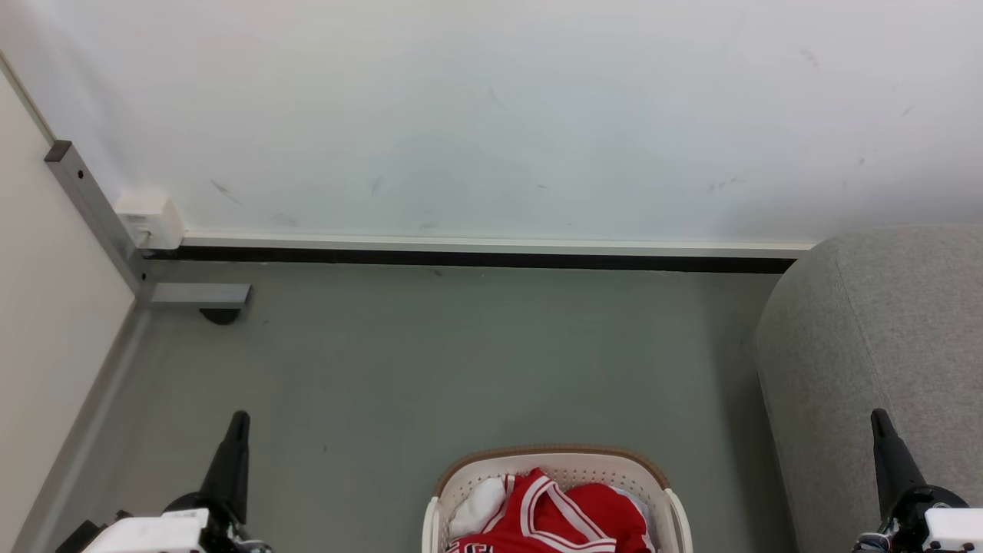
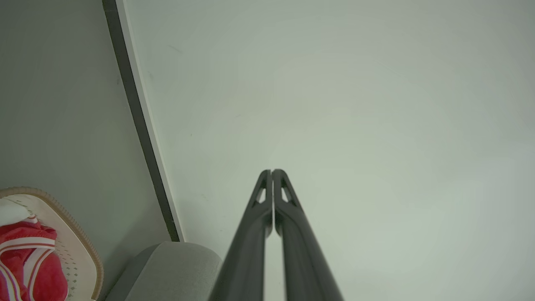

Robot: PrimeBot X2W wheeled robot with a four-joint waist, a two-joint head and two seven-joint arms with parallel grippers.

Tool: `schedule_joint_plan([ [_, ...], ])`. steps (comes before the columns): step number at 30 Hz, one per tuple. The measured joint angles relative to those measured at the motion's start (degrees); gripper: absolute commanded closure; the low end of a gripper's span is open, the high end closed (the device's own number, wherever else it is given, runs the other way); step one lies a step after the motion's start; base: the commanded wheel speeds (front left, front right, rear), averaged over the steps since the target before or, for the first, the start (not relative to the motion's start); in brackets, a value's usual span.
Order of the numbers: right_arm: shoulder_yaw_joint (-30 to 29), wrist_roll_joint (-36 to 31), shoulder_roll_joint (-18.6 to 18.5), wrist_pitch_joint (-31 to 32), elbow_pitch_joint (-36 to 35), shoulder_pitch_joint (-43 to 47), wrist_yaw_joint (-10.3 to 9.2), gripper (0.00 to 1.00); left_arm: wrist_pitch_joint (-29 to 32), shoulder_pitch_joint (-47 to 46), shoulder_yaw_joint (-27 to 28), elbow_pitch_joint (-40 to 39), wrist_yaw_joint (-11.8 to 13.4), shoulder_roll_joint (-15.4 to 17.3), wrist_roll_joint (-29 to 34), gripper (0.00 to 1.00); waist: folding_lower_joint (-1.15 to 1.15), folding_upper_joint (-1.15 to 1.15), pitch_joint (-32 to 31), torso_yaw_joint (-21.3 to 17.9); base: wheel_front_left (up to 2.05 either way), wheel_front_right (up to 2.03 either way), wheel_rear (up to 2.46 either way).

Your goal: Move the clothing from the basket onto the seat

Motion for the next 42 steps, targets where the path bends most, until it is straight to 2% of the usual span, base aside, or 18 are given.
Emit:
schedule_joint_plan([
  [42, 0.0, 0.0, 0.0, 0.0, 0.0, 0.0, 0.00, 1.00, 0.0, 0.0, 0.0, 0.0, 0.0, 0.0, 0.0, 1.00, 0.00, 0.00, 0.0, 0.0, 0.00, 0.00, 0.00],
])
